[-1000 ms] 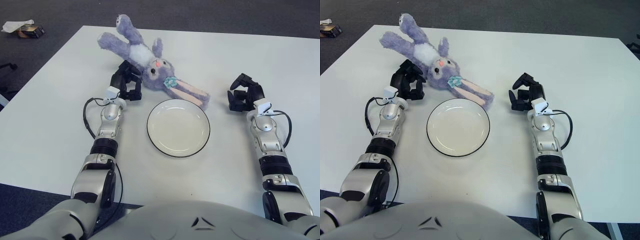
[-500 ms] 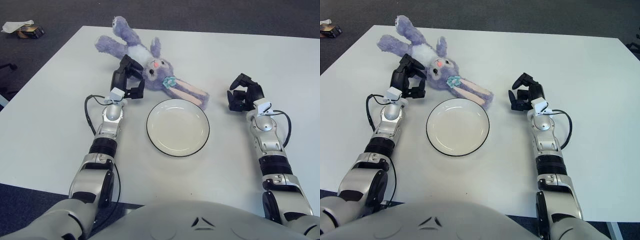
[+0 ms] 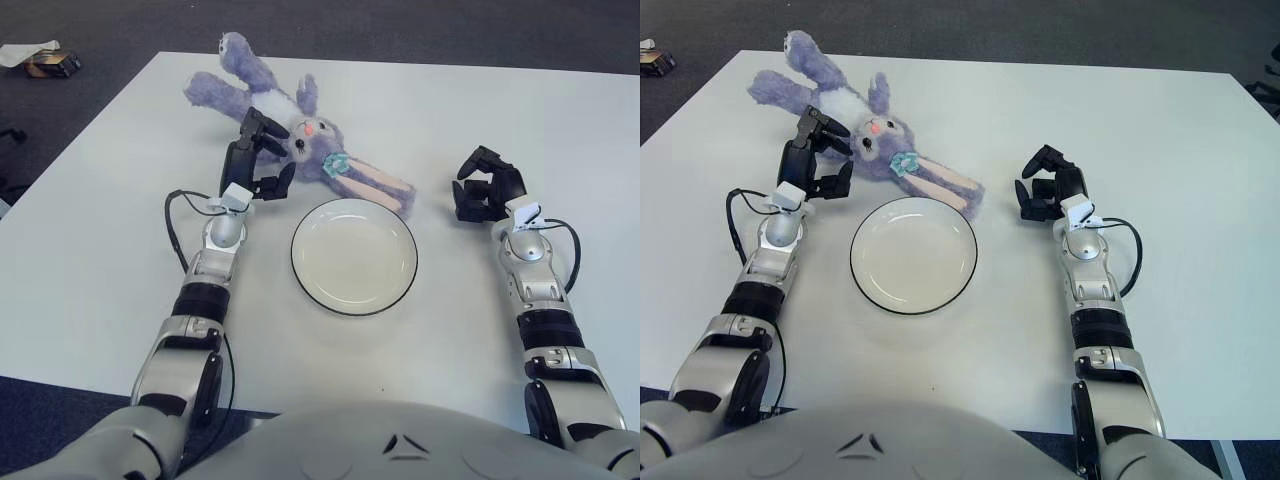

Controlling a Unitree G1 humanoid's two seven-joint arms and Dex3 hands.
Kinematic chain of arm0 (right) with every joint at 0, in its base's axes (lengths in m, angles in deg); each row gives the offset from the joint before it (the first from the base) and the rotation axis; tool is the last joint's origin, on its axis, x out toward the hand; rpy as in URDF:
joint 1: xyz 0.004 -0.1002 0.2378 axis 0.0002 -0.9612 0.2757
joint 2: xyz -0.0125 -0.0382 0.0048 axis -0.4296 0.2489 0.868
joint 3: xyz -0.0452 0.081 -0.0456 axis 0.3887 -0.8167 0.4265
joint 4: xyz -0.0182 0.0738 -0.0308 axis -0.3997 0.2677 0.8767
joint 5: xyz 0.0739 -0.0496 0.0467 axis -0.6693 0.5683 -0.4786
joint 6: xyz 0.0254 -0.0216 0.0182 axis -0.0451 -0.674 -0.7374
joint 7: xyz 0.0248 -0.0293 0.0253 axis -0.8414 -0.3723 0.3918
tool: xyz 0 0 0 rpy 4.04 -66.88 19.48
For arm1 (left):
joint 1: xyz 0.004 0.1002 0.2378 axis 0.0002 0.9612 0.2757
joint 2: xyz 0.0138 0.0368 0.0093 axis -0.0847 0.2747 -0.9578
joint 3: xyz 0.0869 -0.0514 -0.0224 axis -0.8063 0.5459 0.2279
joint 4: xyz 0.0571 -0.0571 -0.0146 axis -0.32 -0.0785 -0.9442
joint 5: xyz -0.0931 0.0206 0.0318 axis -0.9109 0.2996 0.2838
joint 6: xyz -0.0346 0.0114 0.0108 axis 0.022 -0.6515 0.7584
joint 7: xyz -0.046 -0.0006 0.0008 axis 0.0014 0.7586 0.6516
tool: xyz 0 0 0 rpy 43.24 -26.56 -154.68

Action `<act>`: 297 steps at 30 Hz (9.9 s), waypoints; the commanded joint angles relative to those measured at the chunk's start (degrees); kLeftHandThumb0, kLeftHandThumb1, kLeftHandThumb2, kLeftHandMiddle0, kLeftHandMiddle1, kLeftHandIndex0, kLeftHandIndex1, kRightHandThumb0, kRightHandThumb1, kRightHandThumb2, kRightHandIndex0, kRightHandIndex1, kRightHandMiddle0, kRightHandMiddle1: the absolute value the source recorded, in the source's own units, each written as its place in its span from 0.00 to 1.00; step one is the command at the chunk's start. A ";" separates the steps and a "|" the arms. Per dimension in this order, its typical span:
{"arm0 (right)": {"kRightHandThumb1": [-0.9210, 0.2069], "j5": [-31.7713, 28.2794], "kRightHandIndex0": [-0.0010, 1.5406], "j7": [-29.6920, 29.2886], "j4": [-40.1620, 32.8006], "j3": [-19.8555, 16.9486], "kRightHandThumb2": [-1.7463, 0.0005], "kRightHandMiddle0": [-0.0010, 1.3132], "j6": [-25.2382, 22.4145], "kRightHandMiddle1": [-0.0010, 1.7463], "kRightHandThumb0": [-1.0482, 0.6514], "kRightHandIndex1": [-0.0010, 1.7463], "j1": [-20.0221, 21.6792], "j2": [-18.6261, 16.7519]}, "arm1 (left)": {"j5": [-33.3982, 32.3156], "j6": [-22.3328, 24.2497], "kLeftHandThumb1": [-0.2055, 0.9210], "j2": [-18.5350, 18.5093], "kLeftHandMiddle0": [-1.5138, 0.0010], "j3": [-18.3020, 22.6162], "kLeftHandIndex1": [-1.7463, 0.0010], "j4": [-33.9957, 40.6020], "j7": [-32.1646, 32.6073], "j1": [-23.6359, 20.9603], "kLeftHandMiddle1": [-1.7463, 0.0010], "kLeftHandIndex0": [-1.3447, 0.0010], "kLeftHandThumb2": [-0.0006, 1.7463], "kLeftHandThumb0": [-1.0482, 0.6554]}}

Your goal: Put the doll into the plate.

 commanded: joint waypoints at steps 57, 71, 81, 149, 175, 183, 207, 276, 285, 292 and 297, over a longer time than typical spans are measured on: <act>0.52 -0.44 0.82 0.38 7.41 0.48 0.26 0.46 -1.17 1.00 0.33 1.00 -0.78 -2.18 | 46.84 14.61 0.96 -28.24 1.00 -14.28 0.60 21.08 15.49 2.55 0.98 1.00 0.26 0.05; 0.51 -0.20 0.81 0.74 7.87 0.74 0.26 0.45 -0.83 1.00 0.34 1.00 -0.66 -1.90 | 47.84 11.41 1.00 -28.74 1.00 -17.74 0.75 14.83 18.19 -3.27 1.00 1.00 0.29 0.03; 0.52 0.29 0.82 0.57 8.15 1.02 0.26 0.46 -0.33 1.00 0.33 1.00 -0.51 -1.84 | 51.67 13.81 1.00 -28.41 1.00 -20.73 0.83 11.50 21.99 -6.95 1.00 1.00 0.23 0.03; 0.55 1.51 0.83 -0.35 5.16 1.89 0.24 0.48 -3.86 1.00 0.33 1.00 -1.34 -1.56 | 44.36 14.85 0.79 -28.52 1.00 -31.34 1.00 -5.88 -20.79 -33.89 1.00 1.00 0.16 0.10; 0.53 -0.46 0.78 1.78 5.22 1.25 0.25 0.46 -2.97 1.00 0.33 1.00 -1.65 -1.56 | 46.81 15.82 0.63 -27.50 1.00 -34.49 1.00 -12.65 -18.80 -38.45 1.00 1.00 0.33 0.09; 0.53 -0.57 0.79 1.97 4.96 1.18 0.25 0.46 -3.23 1.00 0.33 1.00 -1.86 -1.50 | 48.50 17.15 0.67 -26.39 1.00 -35.39 1.00 -16.15 -10.04 -39.18 1.00 1.00 0.31 0.07; 0.54 1.67 0.85 0.35 5.10 1.76 0.24 0.47 -2.29 1.00 0.33 1.00 -1.91 -1.01 | 50.33 14.17 0.85 -24.51 1.00 -39.59 1.00 -25.36 12.05 -41.67 1.00 1.00 0.20 0.03; 0.58 2.35 0.85 0.19 -3.87 3.03 0.21 0.50 -8.52 1.00 0.32 1.00 -5.52 -1.33 | 49.75 18.47 0.77 -12.43 1.00 -49.82 1.00 -45.65 4.14 -48.25 1.00 1.00 0.18 0.06; 0.58 1.24 0.84 1.63 -4.49 2.94 0.21 0.50 -9.11 1.00 0.32 1.00 -5.87 -1.24 | 49.42 19.38 0.69 -11.78 1.00 -51.02 1.00 -47.15 2.67 -47.75 1.00 1.00 0.24 0.08; 0.61 1.74 0.84 2.11 -5.03 3.24 0.18 0.52 -9.12 1.00 0.31 1.00 -6.04 -0.93 | 50.29 19.82 0.70 -11.56 1.00 -52.82 1.00 -47.62 2.29 -48.02 1.00 1.00 0.31 0.03; 0.62 2.39 0.84 2.07 -4.64 3.48 0.18 0.53 -8.72 1.00 0.31 1.00 -6.02 -0.64 | 50.15 18.79 0.76 -11.91 0.97 -53.76 0.98 -47.84 2.27 -47.98 0.83 1.00 0.28 0.01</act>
